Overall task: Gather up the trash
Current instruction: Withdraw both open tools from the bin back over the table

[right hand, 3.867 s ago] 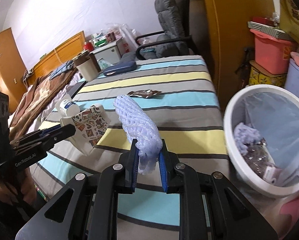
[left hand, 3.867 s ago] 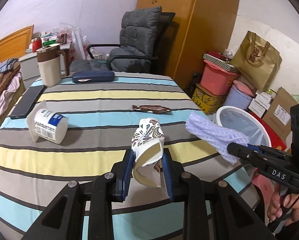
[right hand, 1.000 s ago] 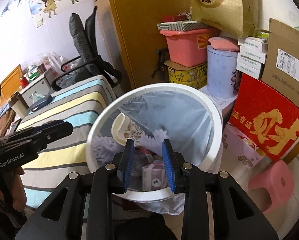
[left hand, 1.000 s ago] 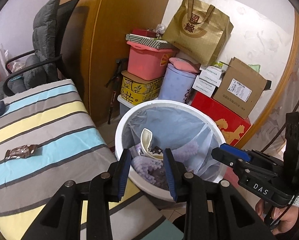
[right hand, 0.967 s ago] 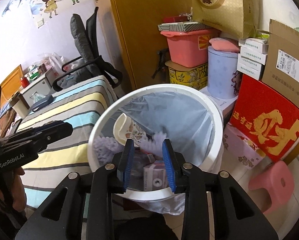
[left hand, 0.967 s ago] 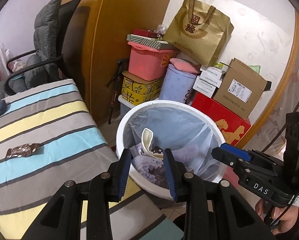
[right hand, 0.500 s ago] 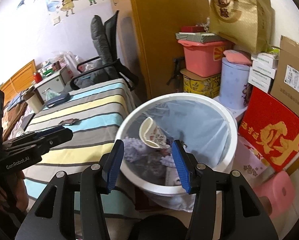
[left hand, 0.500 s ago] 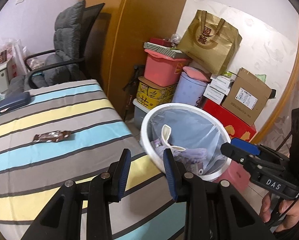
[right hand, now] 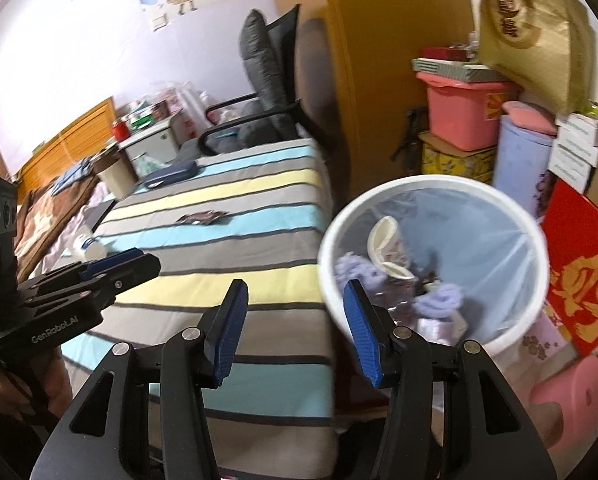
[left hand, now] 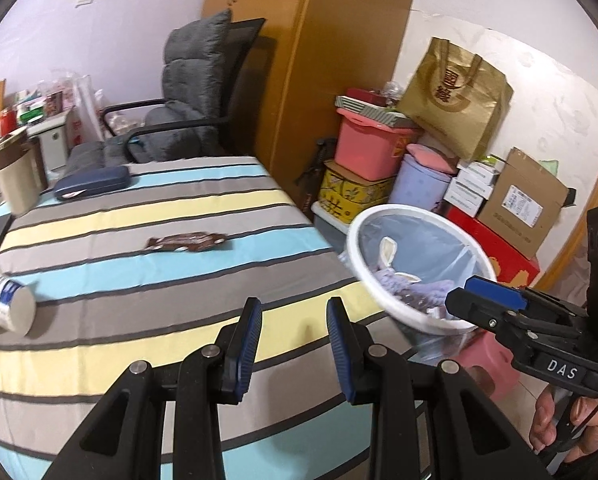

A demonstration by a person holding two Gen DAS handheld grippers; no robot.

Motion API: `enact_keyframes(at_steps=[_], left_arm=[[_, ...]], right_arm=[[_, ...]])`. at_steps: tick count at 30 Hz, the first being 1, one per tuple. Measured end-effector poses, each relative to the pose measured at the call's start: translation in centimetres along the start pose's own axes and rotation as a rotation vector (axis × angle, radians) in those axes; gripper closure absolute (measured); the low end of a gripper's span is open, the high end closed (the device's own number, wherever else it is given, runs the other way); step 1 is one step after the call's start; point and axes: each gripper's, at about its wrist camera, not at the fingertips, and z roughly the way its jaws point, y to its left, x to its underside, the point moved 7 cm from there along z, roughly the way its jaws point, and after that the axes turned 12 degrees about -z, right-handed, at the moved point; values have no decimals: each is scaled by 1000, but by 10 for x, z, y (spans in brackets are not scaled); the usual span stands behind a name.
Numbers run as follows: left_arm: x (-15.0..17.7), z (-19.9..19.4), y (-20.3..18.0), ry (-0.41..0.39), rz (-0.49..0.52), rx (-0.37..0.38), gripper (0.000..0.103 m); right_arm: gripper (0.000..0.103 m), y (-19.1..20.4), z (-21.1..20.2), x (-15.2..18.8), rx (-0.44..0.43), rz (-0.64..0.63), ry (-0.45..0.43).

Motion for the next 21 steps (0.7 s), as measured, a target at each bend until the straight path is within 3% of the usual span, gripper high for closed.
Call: enact_keyframes(at_steps=[7,21], left_arm=[[2,-16,35,-27,-41,-71,70],[1,-29,92,-44,-115,-175,70]], right_arm=[[51,32,12,-1,-74,-46,21],[51,61,29,-15,-141,-99,28]])
